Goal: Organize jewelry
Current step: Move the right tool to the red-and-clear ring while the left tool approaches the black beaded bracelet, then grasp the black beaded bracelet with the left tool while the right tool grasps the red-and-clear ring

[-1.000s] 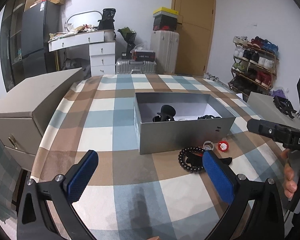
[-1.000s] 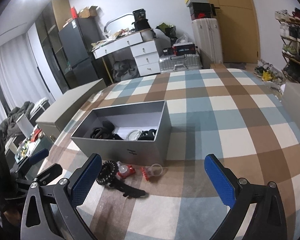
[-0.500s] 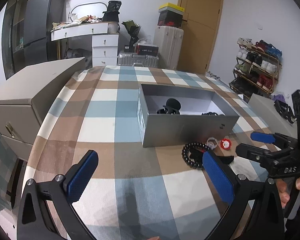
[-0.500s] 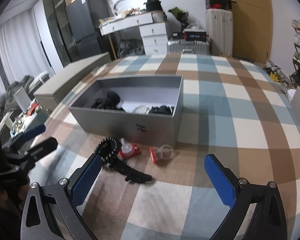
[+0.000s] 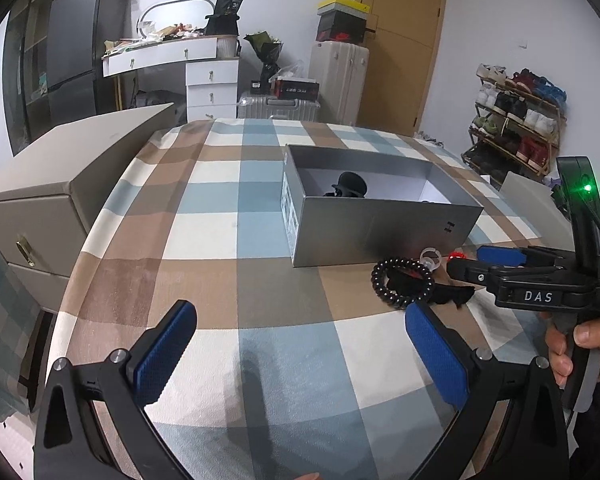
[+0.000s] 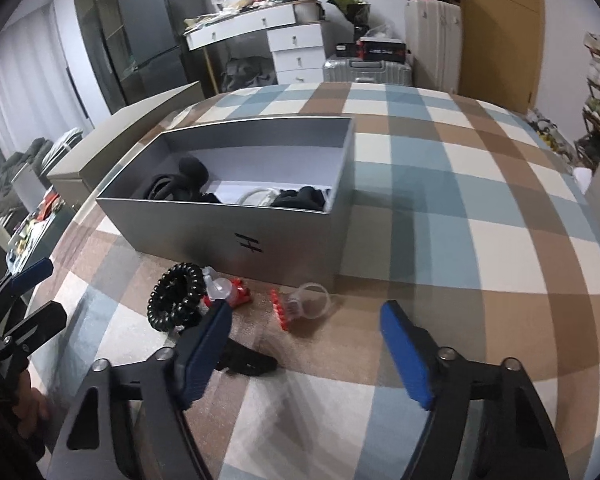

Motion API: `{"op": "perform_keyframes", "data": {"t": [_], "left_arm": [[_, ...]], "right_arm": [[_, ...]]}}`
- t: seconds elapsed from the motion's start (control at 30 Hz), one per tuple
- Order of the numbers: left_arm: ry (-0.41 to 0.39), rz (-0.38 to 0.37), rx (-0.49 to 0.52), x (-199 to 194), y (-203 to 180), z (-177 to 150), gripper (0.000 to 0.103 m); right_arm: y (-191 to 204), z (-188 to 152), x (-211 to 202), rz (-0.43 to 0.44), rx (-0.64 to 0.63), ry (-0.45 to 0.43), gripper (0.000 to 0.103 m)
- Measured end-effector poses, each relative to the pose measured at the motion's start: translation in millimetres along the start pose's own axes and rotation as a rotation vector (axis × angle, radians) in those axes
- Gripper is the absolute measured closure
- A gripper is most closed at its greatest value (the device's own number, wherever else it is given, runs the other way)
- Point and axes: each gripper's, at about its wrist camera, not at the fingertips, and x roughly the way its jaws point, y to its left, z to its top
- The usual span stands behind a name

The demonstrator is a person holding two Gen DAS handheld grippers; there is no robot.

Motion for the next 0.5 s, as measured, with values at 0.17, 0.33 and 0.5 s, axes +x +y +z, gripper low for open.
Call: {"op": "perform_keyframes", "data": {"t": [0.17,0.33,0.5], "left_arm": [[0.009,-0.010,-0.011,0.6,2.6,-0.5,0.001],[0.015,-0.019,-0.022,0.6,4.4,-0.5,0.001],[0.017,-0.018,-0.022,1.1,3.8,-0.6,0.001]], "right_arm": [[10.8,2.4,8.8,-0.015,-0.043,0.015,0.045],[10.6,2.1,9.4,-0.021,-0.050,0.009,0.056],[5.7,1.0,5.8,-0.006,-0.038,0.008,0.074]]}}
